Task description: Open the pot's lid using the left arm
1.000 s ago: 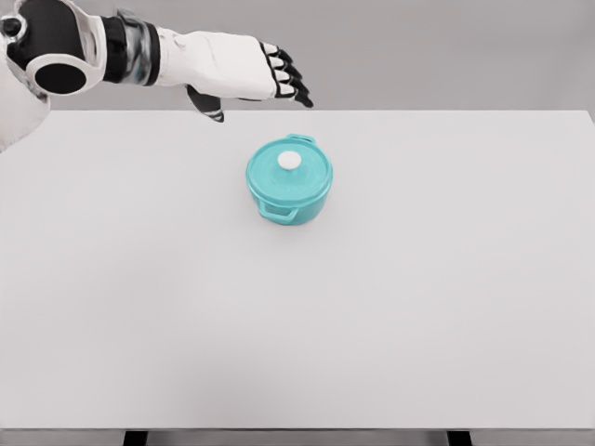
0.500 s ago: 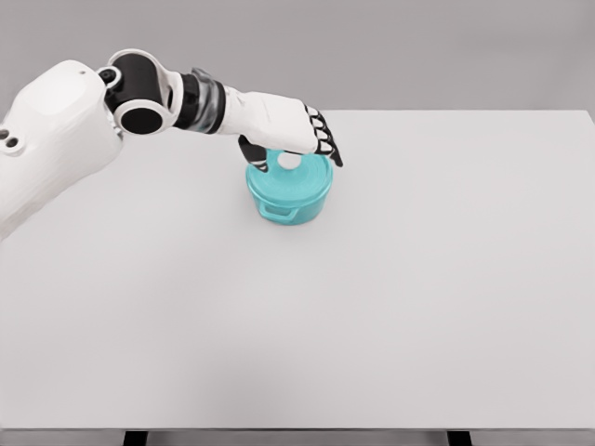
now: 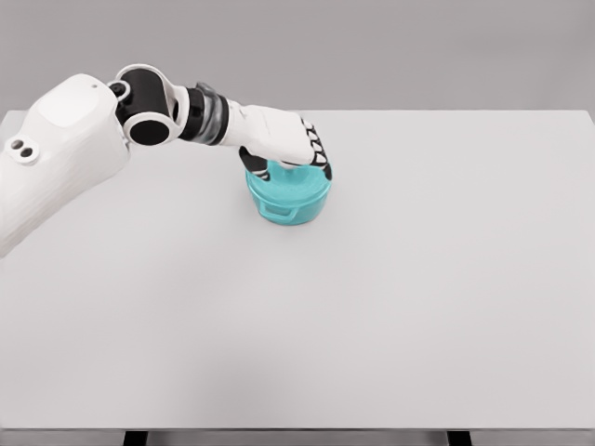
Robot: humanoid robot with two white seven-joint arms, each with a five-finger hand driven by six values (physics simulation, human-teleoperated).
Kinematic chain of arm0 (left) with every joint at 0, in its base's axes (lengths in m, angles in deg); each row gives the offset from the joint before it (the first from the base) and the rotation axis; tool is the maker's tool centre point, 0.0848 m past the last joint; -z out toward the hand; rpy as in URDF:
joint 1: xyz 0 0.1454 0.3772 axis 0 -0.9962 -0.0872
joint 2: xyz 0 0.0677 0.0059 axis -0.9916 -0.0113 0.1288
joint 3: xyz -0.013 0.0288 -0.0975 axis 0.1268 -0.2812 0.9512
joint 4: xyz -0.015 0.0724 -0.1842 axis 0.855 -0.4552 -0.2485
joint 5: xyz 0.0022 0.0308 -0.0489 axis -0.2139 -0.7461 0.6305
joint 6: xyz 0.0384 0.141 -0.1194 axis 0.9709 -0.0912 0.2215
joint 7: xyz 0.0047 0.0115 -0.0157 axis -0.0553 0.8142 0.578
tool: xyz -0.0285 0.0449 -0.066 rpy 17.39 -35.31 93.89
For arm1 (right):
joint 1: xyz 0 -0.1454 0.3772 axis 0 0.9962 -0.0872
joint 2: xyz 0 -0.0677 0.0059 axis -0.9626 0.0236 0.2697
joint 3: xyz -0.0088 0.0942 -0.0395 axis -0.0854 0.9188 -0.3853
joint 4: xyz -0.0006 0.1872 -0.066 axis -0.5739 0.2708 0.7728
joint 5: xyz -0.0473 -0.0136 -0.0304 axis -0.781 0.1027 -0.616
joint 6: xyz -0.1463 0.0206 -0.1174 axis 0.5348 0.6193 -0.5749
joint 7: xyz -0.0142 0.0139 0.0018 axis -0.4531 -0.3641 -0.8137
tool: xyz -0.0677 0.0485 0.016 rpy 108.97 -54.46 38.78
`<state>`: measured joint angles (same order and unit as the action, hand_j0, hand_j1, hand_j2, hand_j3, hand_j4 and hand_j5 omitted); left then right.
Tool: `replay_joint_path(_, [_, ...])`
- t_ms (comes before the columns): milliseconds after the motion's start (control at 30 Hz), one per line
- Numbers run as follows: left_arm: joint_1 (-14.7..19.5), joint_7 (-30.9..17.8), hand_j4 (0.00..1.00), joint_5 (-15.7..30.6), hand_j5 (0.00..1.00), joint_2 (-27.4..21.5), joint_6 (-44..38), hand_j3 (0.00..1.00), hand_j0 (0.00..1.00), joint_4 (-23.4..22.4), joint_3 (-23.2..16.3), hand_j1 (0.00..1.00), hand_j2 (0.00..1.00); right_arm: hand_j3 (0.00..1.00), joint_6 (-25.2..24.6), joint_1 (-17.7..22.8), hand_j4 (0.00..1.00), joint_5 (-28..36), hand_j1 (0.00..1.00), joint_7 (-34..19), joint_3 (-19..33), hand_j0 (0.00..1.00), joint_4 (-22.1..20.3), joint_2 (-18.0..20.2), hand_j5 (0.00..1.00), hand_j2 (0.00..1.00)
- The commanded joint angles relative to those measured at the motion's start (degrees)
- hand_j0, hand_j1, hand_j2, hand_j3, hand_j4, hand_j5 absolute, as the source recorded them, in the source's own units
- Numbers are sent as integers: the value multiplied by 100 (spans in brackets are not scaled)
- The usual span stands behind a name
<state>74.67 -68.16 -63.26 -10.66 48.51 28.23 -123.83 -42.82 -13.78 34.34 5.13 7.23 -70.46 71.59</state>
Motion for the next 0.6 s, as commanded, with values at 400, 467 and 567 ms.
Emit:
replay_joint_path(400, [0,2,83,-389,83,208,-14,83,83,-435,24,83,83,100,1,0,100,1,100,-1,0,100,-1,1,100,100])
replay_joint_path(467, [0,2,80,-389,80,208,-14,80,80,-435,24,80,80,100,1,-9,100,1,100,-1,0,100,-1,1,100,100])
replay_joint_path(567, [0,2,71,-486,71,208,-14,71,71,-435,24,71,71,100,1,0,100,1,100,-1,0,100,-1,1,100,100])
